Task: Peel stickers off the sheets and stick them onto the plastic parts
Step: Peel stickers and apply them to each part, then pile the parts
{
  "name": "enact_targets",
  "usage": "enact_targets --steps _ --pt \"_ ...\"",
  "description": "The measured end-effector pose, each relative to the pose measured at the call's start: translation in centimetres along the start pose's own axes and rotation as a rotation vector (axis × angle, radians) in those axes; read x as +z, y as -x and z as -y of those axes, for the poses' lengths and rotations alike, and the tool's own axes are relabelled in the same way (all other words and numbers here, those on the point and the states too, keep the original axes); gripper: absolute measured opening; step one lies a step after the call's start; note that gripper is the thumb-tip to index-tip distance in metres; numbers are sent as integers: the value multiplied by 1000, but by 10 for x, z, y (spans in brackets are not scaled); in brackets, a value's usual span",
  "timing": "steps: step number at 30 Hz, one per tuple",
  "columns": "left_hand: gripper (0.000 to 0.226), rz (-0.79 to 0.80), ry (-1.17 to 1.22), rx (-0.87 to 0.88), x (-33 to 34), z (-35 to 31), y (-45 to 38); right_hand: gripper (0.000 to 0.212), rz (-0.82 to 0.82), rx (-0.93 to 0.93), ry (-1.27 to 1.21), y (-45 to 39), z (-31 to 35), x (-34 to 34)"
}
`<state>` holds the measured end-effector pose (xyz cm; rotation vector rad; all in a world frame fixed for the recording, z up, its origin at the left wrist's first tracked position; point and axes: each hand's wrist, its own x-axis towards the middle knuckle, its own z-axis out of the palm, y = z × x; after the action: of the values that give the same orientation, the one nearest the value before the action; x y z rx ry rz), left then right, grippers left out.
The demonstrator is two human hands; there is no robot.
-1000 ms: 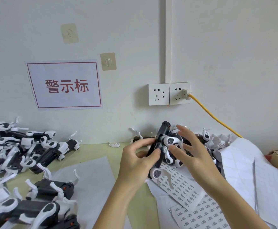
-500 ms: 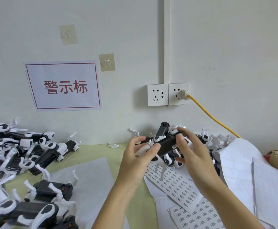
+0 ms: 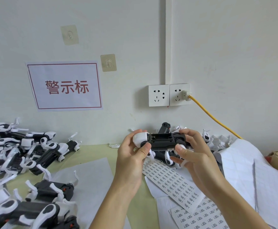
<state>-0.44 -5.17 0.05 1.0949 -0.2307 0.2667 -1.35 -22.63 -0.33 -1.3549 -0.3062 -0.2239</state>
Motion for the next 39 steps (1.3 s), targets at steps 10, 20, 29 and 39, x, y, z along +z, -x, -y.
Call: enact_targets --steps 10,20,29,39 --pt "41 -11 64 -15 0 -6 1 52 -13 -38 171 3 5 0" --pt "26 -91 -184 -62 -2 -5 -2 59 -89 81 276 7 15 6" --pt "10 -123 -132 -72 1 -3 -2 46 130 287 181 4 -1 -26" --pt "26 -155 -368 -94 -3 11 1 43 -32 421 -63 8 27 -46"
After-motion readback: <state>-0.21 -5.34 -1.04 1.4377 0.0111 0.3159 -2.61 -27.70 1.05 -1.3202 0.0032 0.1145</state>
